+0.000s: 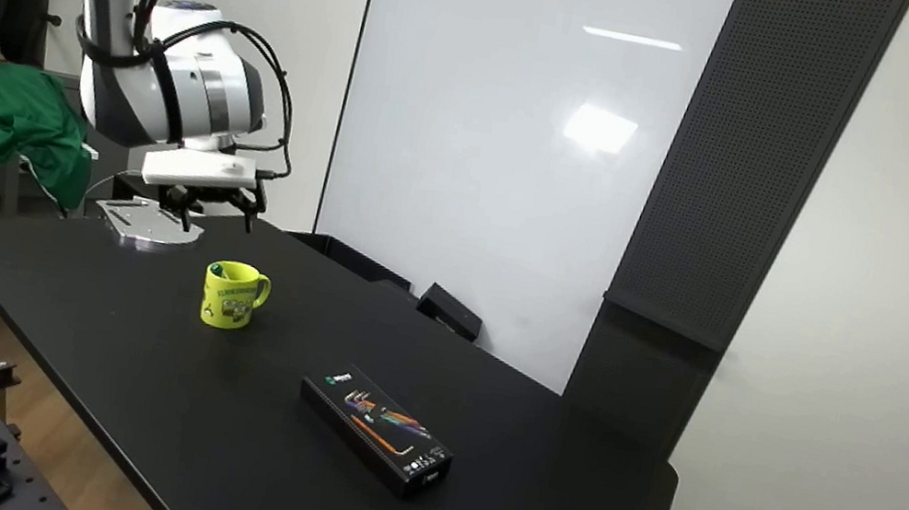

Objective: Get the marker from the yellow mug and place it on the table

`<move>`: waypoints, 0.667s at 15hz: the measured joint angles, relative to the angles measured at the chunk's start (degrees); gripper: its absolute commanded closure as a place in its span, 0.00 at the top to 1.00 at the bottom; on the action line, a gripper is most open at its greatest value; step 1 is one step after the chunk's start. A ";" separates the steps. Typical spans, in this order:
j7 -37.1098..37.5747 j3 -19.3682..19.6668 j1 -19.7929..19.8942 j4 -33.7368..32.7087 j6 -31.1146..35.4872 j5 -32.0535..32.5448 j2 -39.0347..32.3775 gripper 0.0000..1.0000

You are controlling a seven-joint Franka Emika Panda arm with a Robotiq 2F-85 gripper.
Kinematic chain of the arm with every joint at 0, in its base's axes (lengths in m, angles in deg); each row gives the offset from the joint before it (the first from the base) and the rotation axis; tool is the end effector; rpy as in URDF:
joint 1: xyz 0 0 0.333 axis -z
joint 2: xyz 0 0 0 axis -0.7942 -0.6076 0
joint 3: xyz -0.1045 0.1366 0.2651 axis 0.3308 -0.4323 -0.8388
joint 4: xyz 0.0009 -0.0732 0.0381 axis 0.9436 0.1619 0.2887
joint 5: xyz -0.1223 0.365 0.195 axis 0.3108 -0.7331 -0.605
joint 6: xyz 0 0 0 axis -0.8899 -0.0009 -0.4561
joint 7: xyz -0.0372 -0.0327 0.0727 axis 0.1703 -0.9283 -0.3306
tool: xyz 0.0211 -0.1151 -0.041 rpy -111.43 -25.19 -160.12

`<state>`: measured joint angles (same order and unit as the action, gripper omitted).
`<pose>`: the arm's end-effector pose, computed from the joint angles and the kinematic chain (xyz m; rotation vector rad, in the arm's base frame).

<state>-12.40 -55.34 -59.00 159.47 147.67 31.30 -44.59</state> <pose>0.4483 0.3123 0.2210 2.7649 1.2660 0.6412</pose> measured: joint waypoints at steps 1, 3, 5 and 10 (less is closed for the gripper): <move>0.00 -0.01 0.00 0.00 0.00 0.00 0.01 1.00; 0.00 -0.02 0.00 0.00 0.00 0.00 0.02 1.00; -0.02 -0.03 0.00 0.00 0.00 0.00 -0.02 1.00; 0.09 1.06 -0.73 -0.24 2.39 4.08 -1.13 1.00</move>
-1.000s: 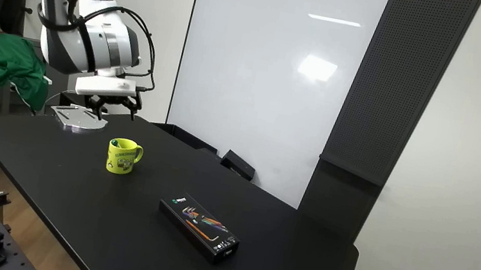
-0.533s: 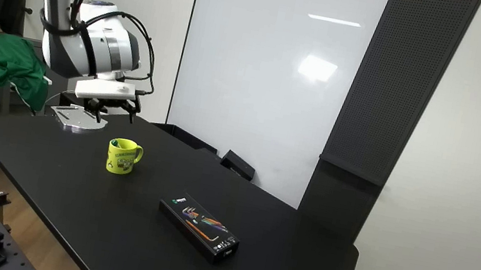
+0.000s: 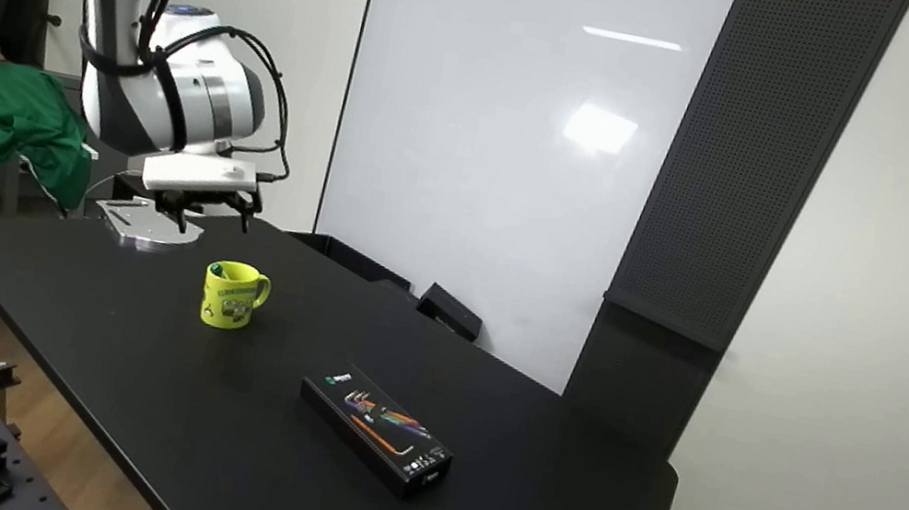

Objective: Get the marker from the yellow mug and place it on the table

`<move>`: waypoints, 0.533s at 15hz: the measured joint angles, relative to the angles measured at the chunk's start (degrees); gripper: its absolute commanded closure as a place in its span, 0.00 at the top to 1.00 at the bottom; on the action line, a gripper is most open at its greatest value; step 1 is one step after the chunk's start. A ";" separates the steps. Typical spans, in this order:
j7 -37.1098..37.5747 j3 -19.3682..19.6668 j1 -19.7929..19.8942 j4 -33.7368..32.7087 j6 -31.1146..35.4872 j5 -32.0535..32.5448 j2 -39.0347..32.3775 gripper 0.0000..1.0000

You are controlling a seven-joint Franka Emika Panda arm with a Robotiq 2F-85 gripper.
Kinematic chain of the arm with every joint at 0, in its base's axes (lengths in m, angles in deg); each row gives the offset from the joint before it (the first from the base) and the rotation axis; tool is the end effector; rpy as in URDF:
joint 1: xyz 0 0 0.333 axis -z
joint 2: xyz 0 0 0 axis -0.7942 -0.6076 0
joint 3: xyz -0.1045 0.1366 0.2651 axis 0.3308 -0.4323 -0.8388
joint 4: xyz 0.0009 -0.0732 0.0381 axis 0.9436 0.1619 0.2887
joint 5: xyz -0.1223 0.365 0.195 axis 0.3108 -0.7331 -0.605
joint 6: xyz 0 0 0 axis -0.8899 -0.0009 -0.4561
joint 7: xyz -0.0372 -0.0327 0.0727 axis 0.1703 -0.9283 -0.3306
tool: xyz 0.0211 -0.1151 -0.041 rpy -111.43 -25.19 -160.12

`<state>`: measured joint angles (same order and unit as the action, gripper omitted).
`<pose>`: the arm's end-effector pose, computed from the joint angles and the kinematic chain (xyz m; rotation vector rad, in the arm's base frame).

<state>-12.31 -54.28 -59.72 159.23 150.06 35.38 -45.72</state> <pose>0.4451 0.3156 0.2154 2.7223 1.3597 0.6743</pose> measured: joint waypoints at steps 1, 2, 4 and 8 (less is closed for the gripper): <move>0.10 0.56 -0.40 -0.17 0.40 1.51 -0.35 1.00; 0.17 1.15 -0.84 -0.37 0.58 2.92 -0.74 1.00; 0.25 2.31 -1.72 -0.92 0.71 5.31 -1.62 1.00; 1.22 5.16 -3.52 -2.65 1.23 9.87 -3.97 1.00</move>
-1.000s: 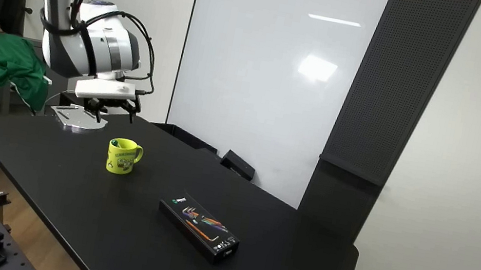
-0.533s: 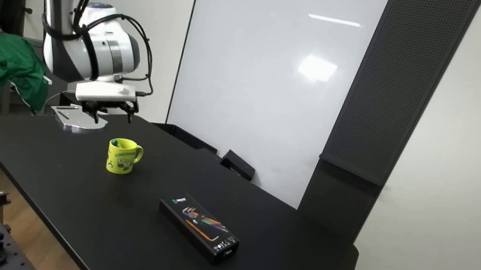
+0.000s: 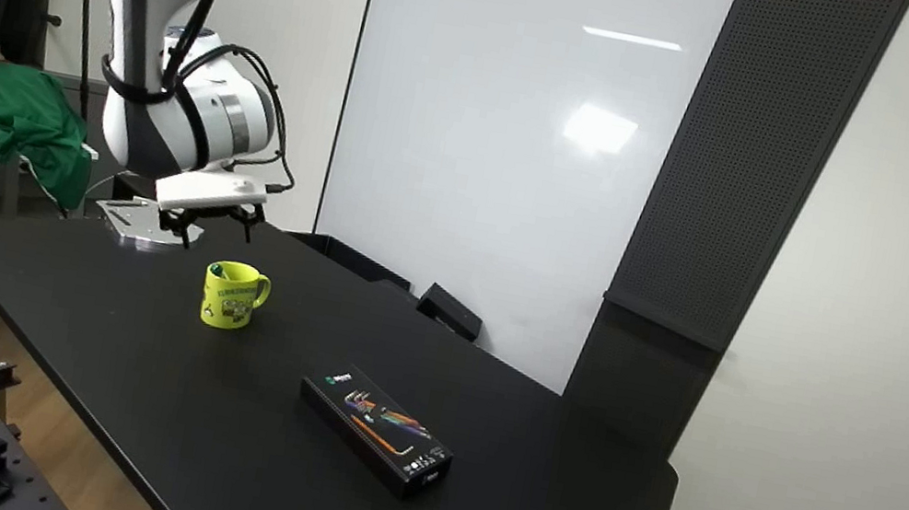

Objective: Get the marker from the yellow mug and place it on the table

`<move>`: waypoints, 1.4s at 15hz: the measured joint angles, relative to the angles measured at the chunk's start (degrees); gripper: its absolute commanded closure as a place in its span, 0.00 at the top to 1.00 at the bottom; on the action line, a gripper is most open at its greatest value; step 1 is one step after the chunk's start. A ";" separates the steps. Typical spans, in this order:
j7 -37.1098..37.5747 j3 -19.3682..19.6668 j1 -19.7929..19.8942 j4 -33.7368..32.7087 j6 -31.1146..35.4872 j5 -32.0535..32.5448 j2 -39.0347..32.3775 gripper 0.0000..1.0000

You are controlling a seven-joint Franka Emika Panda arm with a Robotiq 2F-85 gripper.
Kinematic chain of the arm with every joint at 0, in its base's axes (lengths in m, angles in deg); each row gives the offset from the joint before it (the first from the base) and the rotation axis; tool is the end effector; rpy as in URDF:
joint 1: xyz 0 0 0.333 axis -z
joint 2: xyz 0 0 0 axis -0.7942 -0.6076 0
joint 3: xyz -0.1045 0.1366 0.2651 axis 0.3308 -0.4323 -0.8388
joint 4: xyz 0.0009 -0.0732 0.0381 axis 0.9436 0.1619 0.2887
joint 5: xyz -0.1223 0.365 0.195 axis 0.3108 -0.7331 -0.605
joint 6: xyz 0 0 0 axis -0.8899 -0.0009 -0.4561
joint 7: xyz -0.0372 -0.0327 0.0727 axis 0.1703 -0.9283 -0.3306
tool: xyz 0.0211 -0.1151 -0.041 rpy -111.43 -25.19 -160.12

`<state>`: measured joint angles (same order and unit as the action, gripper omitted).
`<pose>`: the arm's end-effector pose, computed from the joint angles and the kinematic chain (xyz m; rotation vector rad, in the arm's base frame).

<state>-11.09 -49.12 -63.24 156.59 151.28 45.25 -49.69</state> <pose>0.4514 0.3123 0.1917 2.6035 1.5033 0.6692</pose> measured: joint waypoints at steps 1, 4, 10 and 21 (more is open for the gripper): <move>0.70 0.82 -0.55 -0.57 0.30 1.19 -0.68 1.00; 3.31 3.30 -2.60 -2.68 1.46 4.67 -3.08 1.00; 7.30 6.94 -7.18 -6.81 2.31 8.84 -7.60 1.00; 7.74 8.38 -8.92 -8.22 -0.35 8.29 -10.52 1.00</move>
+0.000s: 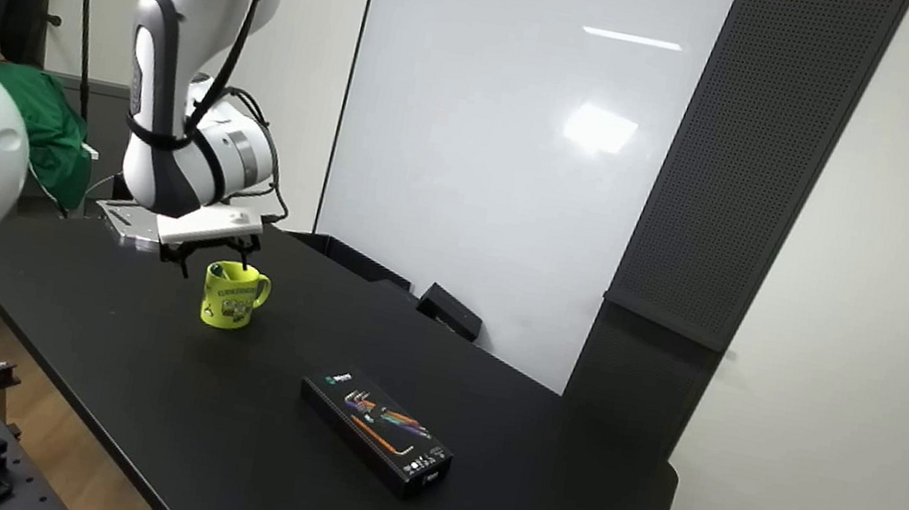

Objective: Get the marker from the yellow mug and place it on the table

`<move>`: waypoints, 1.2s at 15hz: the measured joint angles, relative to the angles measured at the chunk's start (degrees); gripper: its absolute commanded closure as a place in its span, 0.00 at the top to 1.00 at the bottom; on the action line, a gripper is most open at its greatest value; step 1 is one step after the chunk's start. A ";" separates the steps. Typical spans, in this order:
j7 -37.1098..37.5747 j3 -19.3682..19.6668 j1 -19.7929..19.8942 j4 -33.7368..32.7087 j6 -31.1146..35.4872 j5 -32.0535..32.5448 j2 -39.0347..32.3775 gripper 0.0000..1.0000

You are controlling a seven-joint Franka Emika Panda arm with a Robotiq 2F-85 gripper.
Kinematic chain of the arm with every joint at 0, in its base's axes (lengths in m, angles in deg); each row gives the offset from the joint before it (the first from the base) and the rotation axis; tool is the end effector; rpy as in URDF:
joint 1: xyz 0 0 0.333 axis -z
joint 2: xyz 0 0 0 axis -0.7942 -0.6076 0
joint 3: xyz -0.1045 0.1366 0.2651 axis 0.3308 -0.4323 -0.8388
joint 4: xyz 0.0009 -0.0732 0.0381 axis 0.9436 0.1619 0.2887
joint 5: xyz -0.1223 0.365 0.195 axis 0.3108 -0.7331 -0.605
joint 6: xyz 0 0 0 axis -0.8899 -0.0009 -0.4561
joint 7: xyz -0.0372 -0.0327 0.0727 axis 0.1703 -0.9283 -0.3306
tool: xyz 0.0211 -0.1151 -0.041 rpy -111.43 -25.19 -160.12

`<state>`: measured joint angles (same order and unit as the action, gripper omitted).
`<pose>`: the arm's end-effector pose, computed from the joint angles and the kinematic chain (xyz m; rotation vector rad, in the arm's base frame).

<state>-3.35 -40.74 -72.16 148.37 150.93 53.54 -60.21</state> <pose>0.4662 0.3294 0.1321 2.5758 1.5188 0.6114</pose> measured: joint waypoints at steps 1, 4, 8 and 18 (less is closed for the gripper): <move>0.00 0.08 0.01 -0.01 -0.06 -0.08 0.00 1.00; 0.00 0.18 0.01 -0.15 -0.18 -0.79 0.03 1.00; 0.00 0.18 0.01 -0.35 -0.72 -1.30 0.26 1.00; -0.38 -0.18 0.01 -0.34 -2.98 -4.01 1.30 1.00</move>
<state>-3.74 -40.92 -72.15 148.02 147.96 49.53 -58.91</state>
